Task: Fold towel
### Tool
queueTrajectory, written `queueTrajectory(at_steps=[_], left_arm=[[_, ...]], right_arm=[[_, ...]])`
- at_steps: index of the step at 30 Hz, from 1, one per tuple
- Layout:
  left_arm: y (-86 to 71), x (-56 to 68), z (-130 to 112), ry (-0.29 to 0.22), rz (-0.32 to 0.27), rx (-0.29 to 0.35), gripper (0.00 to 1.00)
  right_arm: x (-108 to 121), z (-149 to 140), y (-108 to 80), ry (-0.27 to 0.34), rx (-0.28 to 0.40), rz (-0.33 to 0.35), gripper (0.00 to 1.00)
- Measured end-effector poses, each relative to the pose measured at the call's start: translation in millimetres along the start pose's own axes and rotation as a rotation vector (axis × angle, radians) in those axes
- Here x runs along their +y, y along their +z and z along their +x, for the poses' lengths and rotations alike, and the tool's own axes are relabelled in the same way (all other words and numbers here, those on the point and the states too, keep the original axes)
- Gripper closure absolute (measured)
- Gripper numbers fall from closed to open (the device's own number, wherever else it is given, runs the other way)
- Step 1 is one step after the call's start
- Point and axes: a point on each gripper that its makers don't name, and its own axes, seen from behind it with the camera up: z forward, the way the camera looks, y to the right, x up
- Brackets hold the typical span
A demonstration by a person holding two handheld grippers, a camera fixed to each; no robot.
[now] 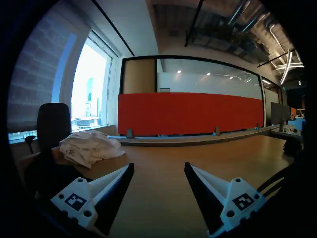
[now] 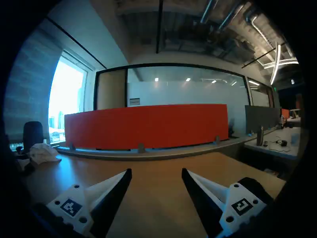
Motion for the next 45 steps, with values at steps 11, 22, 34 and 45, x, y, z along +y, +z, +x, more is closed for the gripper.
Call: queueTrajectory(at_steps=[11,22,34,45], left_arm=[[-0.3,0.8,-0.8,0.000,0.000,0.000,0.06],[-0.5,1.1,-0.9,-0.001,0.000,0.001,0.06],[0.0,1.0,-0.8,-0.001,0.000,0.001,0.06],[1.0,0.7,-0.6,-0.001,0.000,0.001,0.06]], right_arm=[[0.6,-27.0,-1.1,0.017,-0.017,0.011,0.02],[-2.4,-39.8,-0.1,0.003,-0.022,0.010,0.01],[-8.7,-41.2,-4.1,-0.030,-0.009,0.017,0.01],[-11.8,-41.9,-4.5,-0.053,-0.010,0.025,0.01]])
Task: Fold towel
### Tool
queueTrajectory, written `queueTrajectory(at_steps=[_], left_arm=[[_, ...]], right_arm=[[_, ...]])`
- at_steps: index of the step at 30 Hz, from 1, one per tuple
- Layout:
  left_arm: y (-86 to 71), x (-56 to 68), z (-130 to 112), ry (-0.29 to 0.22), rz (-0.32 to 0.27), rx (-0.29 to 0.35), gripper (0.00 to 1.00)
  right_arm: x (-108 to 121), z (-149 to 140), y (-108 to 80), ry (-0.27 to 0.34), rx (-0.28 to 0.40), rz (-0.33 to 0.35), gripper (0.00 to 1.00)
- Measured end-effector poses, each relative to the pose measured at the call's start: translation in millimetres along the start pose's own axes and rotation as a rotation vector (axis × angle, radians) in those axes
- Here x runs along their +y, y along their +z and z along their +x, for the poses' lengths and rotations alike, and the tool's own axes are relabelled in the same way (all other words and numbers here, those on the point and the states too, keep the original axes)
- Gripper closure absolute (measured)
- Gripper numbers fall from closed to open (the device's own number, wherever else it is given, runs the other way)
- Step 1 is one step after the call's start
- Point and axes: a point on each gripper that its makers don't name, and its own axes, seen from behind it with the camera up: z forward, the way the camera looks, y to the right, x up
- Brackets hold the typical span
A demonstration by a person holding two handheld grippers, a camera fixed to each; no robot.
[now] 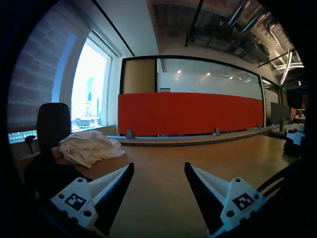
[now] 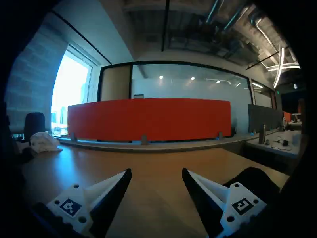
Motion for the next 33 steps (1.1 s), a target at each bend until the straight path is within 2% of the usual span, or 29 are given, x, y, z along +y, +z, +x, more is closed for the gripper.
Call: queueTrajectory(at_steps=[33], left_arm=[[-1.4,1.3,0.5,0.003,0.000,-0.002,0.06]], right_arm=[[-0.7,0.4,-0.4,-0.008,-0.003,-0.006,0.01]])
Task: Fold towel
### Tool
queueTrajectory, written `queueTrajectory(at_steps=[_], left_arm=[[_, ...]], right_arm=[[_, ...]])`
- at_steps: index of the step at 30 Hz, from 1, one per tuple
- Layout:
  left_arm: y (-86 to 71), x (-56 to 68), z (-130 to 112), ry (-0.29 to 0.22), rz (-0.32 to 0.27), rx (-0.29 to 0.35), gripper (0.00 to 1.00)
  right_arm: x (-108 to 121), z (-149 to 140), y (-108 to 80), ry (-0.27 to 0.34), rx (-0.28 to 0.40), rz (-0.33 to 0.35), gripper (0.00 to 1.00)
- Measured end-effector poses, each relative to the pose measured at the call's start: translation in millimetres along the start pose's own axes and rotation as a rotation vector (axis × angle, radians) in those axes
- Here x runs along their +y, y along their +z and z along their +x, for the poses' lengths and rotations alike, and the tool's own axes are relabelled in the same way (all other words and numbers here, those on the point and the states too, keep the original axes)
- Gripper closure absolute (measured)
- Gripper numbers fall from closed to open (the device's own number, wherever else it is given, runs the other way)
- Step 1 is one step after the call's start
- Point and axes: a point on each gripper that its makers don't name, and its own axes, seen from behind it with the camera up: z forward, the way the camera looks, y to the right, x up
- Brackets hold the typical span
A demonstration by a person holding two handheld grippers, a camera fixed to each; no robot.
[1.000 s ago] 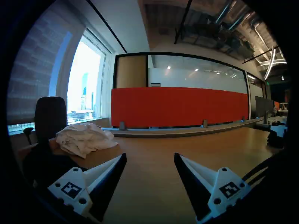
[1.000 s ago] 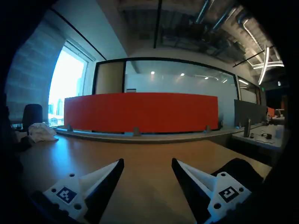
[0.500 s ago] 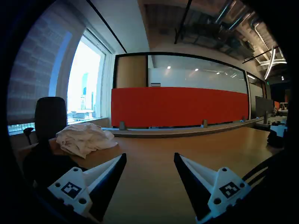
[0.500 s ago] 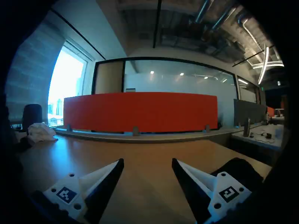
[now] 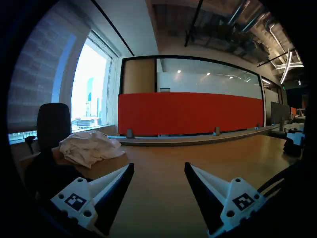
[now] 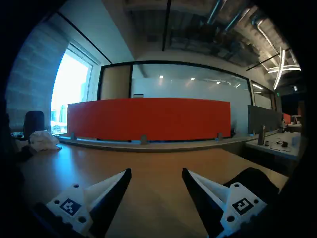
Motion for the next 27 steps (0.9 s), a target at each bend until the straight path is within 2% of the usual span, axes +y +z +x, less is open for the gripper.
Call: queueTrajectory(at_steps=[27], left_arm=[[-0.7,-0.5,2.2,0.000,0.000,0.000,0.06]], right_arm=[[-0.2,-0.1,0.5,-0.001,0.000,0.000,0.01]])
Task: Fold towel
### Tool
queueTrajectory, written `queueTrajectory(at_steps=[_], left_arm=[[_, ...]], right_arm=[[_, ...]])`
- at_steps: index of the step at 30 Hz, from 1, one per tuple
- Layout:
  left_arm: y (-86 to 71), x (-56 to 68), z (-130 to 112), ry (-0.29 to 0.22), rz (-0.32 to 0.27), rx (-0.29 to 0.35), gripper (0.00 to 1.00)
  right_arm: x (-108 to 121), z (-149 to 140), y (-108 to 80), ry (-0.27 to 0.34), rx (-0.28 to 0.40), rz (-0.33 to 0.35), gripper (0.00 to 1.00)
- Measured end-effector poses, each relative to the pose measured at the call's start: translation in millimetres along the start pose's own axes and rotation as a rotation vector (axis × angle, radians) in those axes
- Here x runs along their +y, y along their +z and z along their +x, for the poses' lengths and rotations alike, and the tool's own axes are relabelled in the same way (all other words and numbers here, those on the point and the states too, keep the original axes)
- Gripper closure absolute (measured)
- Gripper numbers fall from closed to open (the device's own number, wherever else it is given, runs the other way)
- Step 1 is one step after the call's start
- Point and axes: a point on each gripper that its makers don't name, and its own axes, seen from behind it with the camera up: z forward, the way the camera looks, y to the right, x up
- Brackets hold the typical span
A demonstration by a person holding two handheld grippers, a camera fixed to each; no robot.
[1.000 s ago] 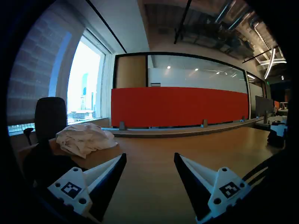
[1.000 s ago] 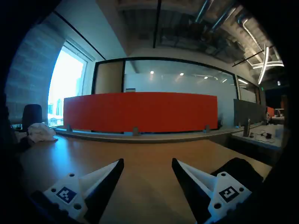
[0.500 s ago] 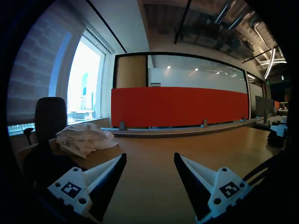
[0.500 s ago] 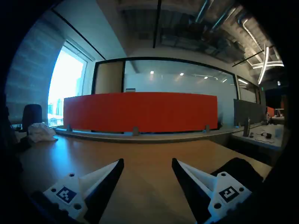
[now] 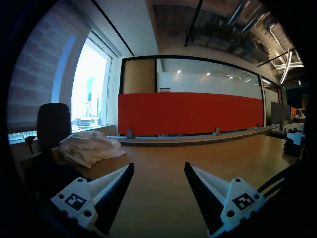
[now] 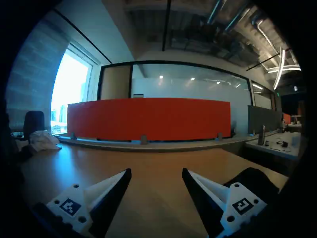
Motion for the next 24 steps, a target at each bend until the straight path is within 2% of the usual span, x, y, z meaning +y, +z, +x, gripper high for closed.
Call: queueTrajectory(at_steps=[24], left_arm=[[2.2,0.1,-3.4,-0.003,-0.003,0.000,0.06]], right_arm=[[0.7,-1.1,0.3,0.001,0.000,0.000,0.01]])
